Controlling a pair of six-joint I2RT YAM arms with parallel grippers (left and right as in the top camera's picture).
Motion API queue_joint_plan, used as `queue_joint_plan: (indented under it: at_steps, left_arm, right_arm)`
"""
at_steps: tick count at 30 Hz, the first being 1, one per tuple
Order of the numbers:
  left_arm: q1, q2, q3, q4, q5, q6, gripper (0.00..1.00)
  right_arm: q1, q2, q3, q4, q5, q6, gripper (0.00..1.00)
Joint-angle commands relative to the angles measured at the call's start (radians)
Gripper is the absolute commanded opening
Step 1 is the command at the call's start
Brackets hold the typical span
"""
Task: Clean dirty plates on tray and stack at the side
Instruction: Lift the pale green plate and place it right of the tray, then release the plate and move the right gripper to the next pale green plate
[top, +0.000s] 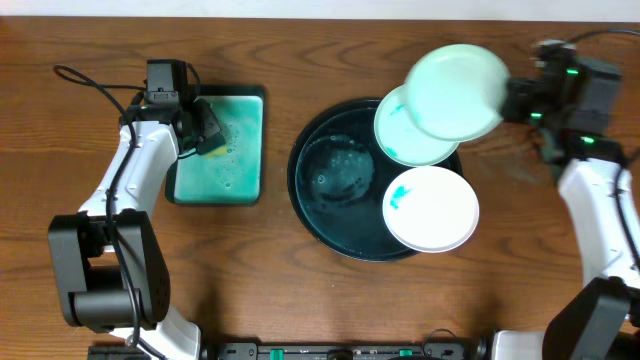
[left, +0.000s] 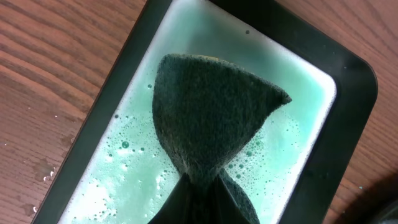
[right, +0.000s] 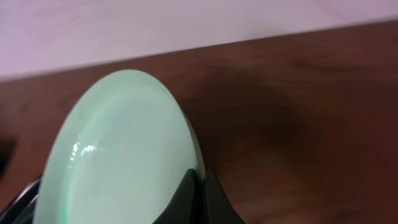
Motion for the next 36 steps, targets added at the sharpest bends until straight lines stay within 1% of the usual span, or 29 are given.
queue_joint_plan:
  at_steps: [1, 4, 7, 9, 15, 21, 22, 23, 25, 26, 27, 29, 31, 34, 36]
  left_arm:
    - [0.003, -0.001, 0.005, -0.002, -0.004, -0.009, 0.07]
    - [0.003, -0.001, 0.005, -0.002, -0.004, -0.009, 0.07]
    - [0.003, -0.001, 0.005, -0.002, -0.004, -0.009, 0.07]
    - [0.003, -0.001, 0.005, -0.002, -0.004, -0.009, 0.07]
    - [0.003, -0.001, 0.005, -0.004, -0.004, -0.009, 0.07]
    - [0.003, -0.001, 0.005, -0.006, -0.004, -0.009, 0.07]
    - [0.003, -0.001, 0.005, -0.006, -0.004, -0.009, 0.07]
    - [0.003, -0.001, 0.005, -0.006, -0.004, -0.009, 0.07]
    - [0.003, -0.001, 0.005, -0.005, -0.004, -0.009, 0.07]
    - [0.003, -0.001, 0.005, -0.005, -0.004, -0.009, 0.07]
    - [0.003, -0.001, 0.005, -0.005, -0.004, -0.009, 0.07]
    - [0.003, -0.001, 0.005, -0.005, -0.004, -0.009, 0.07]
    - [0.003, -0.001, 0.005, -0.005, -0.004, -0.009, 0.07]
    - [0.003, -0.001, 0.005, -0.005, -0.004, -0.009, 0.07]
    - [0.003, -0.001, 0.005, -0.005, -0.004, -0.009, 0.07]
  right_arm:
    - [-0.132, -0.001, 0.001, -0.005, -0.054, 0.101, 0.01]
    - [-0.234, 0.023, 0.001, -0.004, -0.053, 0.123, 0.01]
    - [-0.307, 0.066, 0.001, -0.004, -0.043, 0.122, 0.01]
    - [-0.346, 0.115, 0.001, 0.008, -0.003, 0.122, 0.01]
    - [-0.38, 0.266, 0.001, 0.121, 0.021, 0.122, 0.01]
    - [-0.369, 0.361, 0.001, 0.155, 0.021, 0.121, 0.01]
    - [-0.368, 0.364, 0.001, 0.156, 0.021, 0.119, 0.05]
    - [-0.367, 0.364, 0.001, 0.155, 0.021, 0.11, 0.11]
    - [-0.366, 0.359, 0.004, 0.149, 0.01, 0.099, 0.33]
    - [-0.366, 0.354, 0.007, 0.143, -0.004, 0.099, 0.38]
    - [-0.366, 0.347, 0.016, 0.127, -0.023, 0.099, 0.42]
    - [-0.364, 0.331, 0.043, 0.084, -0.052, 0.099, 0.46]
    - [-0.354, 0.309, 0.089, 0.019, -0.058, 0.091, 0.46]
    - [-0.308, 0.28, 0.184, -0.121, -0.058, 0.01, 0.47]
    - [-0.259, 0.278, 0.246, -0.211, -0.059, -0.058, 0.52]
